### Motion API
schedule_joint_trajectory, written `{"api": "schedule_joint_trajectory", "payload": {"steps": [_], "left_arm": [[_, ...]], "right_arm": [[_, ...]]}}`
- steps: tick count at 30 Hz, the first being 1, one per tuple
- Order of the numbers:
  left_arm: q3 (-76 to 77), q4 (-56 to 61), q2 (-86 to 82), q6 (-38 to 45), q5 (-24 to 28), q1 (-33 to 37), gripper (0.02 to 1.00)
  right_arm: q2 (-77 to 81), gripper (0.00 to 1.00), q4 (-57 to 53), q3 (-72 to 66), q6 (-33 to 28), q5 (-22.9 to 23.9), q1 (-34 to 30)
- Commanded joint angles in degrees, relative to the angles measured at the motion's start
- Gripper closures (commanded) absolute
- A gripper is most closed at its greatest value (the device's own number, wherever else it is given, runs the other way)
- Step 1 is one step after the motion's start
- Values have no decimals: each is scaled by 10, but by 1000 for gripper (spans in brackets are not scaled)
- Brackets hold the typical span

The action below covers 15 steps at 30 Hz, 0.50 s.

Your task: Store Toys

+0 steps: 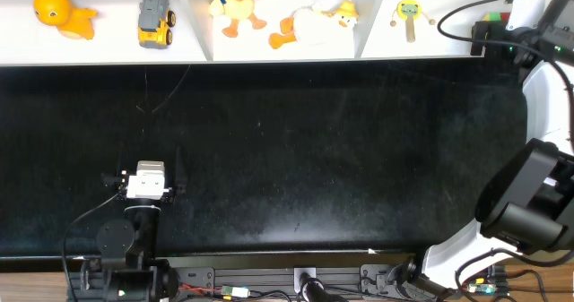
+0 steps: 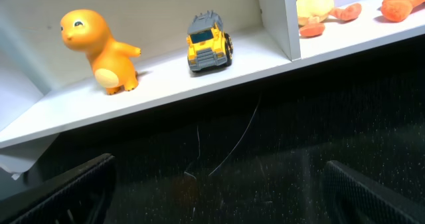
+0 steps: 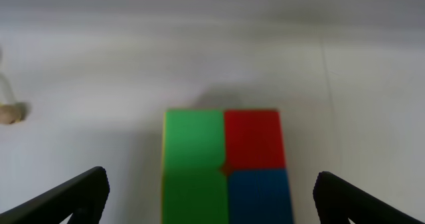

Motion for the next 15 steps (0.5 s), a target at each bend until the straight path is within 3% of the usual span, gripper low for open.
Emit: {"api": "schedule_joint_trajectory", "payload": {"steps": [1, 15], "left_arm": [[-4, 2, -6, -6, -7, -3, 20], [-4, 2, -6, -6, -7, -3, 20]], "right_arm": [[-75, 5, 27, -77, 5, 7, -1], [-292, 3, 63, -313, 14, 7, 8]]}}
